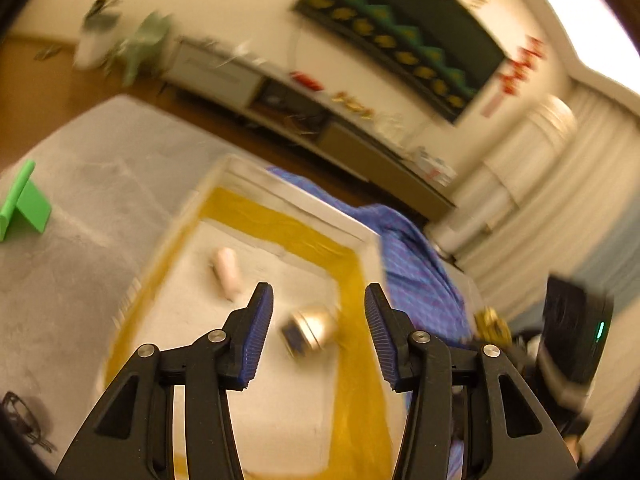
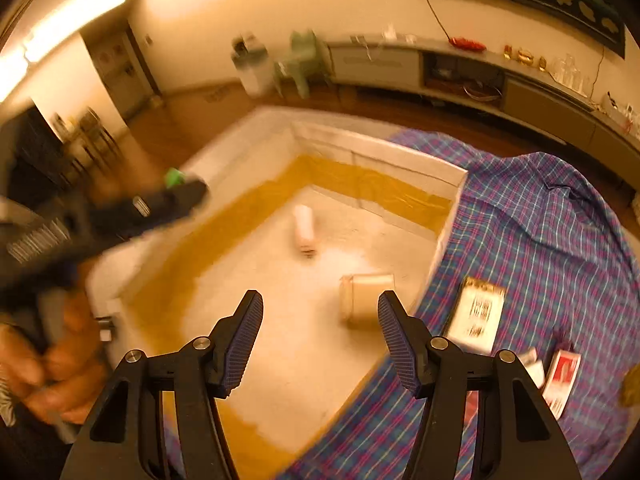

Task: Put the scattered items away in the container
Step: 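Move both grippers back toward the items on the shirt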

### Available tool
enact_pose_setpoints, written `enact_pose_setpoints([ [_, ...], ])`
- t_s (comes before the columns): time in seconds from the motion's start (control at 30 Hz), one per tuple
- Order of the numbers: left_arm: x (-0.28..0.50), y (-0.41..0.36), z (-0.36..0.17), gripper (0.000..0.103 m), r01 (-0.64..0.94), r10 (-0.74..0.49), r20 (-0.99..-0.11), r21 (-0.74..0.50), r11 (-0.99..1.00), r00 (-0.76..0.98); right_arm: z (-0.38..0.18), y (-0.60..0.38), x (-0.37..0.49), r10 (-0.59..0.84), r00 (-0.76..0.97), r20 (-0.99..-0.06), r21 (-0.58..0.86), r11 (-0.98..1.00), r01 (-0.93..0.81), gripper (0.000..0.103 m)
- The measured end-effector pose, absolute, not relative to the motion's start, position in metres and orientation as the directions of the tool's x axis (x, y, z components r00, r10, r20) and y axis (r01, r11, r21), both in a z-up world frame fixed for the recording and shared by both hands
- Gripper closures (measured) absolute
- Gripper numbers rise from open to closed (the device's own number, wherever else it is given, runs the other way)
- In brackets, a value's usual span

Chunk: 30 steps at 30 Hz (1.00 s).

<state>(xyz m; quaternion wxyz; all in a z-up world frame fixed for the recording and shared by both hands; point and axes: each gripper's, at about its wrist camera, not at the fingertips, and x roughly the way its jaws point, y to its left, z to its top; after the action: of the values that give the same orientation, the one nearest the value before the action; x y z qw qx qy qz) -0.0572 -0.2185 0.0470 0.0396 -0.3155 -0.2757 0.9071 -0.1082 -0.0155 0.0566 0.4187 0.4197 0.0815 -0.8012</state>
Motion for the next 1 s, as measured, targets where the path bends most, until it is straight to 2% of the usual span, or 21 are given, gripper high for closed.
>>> enact_pose_setpoints([
  [0.17,-0.017,-0.146,0.049,0.053,-0.138,0.4,-0.517,-0.471,-0.871,-0.757,0.067,0.068,-0.079,-0.618,-0.353,-0.703,0.23,-0.667,0.709,0.042],
  [0.27,-0.012,-0.098,0.04,0.053,-0.245,0.477,-0.549,-0.443,-0.862,-0.687,0.054,0.118,-0.076,-0.56,-0.402,-0.724,0.21,-0.735,0.645,0.043],
  [0.3,-0.012,-0.085,0.037,0.053,-0.27,0.489,-0.562,-0.429,-0.862,-0.667,0.045,0.135,-0.076,-0.544,-0.408,-0.733,0.221,-0.758,0.614,0.047],
  [0.4,-0.018,-0.046,0.024,0.053,-0.317,0.496,-0.618,-0.384,-0.867,-0.61,0.019,0.176,-0.078,-0.529,-0.395,-0.752,0.281,-0.798,0.534,0.054],
  [0.5,-0.03,-0.016,0.013,0.053,-0.347,0.487,-0.659,-0.343,-0.873,-0.573,-0.011,0.2,-0.081,-0.528,-0.358,-0.77,0.34,-0.815,0.469,0.057],
  [0.8,-0.048,0.018,-0.019,0.053,-0.303,0.387,-0.746,-0.256,-0.918,-0.542,-0.07,0.228,-0.078,-0.564,-0.268,-0.781,0.498,-0.822,0.277,0.057],
  [0.9,-0.078,0.021,-0.02,0.053,-0.279,0.373,-0.747,-0.257,-0.925,-0.551,-0.088,0.223,-0.081,-0.597,-0.213,-0.773,0.554,-0.8,0.231,0.055],
  [1.0,-0.117,0.032,-0.034,0.052,-0.259,0.328,-0.785,-0.22,-0.94,-0.526,-0.094,0.218,-0.09,-0.604,-0.219,-0.766,0.573,-0.796,0.194,0.045],
])
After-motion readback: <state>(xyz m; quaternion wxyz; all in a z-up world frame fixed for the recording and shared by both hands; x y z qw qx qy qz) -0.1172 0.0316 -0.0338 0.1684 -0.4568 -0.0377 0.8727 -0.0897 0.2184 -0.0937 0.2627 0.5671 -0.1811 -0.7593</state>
